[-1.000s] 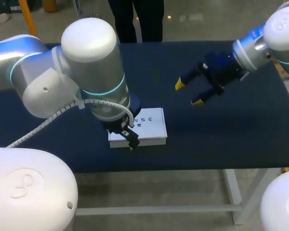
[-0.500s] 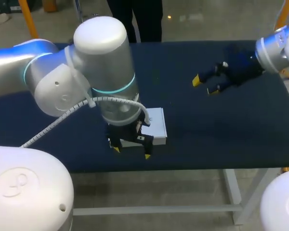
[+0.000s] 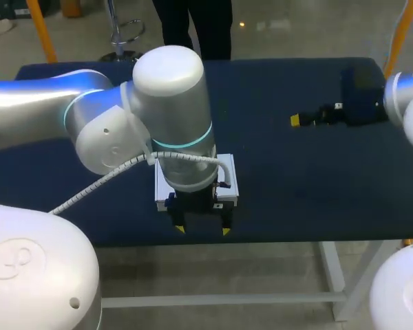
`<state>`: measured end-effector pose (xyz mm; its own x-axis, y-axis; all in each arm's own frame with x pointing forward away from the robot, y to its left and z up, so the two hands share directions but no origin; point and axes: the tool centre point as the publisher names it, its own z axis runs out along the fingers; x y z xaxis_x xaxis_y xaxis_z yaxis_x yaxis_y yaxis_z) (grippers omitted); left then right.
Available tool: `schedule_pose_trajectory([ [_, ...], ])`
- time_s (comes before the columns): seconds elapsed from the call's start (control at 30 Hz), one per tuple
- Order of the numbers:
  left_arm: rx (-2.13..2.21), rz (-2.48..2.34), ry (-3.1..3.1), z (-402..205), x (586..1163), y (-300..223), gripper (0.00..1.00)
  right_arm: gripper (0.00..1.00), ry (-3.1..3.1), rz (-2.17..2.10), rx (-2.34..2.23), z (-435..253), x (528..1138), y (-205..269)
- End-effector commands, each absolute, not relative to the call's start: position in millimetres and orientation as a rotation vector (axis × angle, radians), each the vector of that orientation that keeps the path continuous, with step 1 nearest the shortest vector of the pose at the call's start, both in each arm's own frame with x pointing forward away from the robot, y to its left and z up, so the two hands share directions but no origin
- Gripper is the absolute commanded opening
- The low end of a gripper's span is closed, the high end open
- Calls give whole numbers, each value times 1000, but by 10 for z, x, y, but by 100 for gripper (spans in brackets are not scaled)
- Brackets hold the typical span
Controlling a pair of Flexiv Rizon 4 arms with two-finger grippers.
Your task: Assemble the packaging by folding the flat box into shape, placing the metal phone stand inside, and closing the box properly
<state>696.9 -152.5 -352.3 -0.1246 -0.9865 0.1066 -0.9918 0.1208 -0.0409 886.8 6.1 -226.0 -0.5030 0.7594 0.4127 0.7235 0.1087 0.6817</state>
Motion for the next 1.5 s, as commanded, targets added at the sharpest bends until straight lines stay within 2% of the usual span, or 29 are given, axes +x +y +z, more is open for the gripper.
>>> schedule_pose_trajectory([
  [0.03,2095,120,-2293,-3690,7026,-1668,100,100,1891,1320,1471,-2309,8782,147],
  [0.2,2142,117,-2265,-3789,7067,-1692,100,100,1891,1320,1471,-2309,8782,147],
  [0.37,2204,135,-2254,-3805,7123,-1672,100,100,1944,1541,1217,-2385,8914,17],
  [0.67,2220,156,-2246,-3862,7336,-1637,100,100,2030,1645,918,-2467,9139,-189],
  [1.07,2224,156,-2250,-3925,7612,-1669,100,100,2105,1609,682,-2538,9367,-285],
  [1.5,2280,109,-2190,-3927,7911,-1654,100,100,2052,1579,628,-2630,9565,-441],
])
